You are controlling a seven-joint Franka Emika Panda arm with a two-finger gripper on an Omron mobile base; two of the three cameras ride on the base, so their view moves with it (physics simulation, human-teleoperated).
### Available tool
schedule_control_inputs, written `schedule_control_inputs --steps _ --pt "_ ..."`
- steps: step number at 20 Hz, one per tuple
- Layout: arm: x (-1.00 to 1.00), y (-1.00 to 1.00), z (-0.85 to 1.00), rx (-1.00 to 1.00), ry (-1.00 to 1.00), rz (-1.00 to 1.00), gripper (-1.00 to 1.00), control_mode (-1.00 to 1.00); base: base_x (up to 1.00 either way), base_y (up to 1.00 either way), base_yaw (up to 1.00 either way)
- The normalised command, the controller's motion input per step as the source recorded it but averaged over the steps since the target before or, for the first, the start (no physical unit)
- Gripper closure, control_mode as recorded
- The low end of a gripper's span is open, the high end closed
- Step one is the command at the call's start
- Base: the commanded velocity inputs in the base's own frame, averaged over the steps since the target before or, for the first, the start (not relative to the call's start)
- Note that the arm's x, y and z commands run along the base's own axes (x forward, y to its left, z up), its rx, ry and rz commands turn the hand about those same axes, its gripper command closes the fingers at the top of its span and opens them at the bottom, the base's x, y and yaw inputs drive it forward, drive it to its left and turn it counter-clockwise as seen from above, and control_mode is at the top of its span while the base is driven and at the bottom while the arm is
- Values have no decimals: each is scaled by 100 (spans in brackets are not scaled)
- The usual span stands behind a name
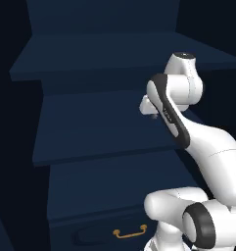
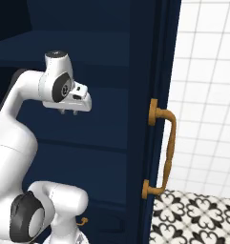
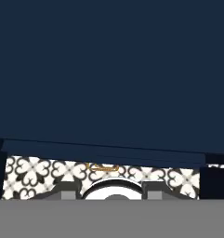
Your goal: Pick up the bowls on the counter and stack them on top of one another in the open cabinet. Place the smaller bowl on top of the larger bowl.
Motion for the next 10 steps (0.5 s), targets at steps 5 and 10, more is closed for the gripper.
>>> schedule_control_inputs --steps 5,10 --pt "-27 0 0 0 -10 0 -100 -100 0 0 0" --pt "-74 0 0 0 -36 0 -100 -100 0 0 0"
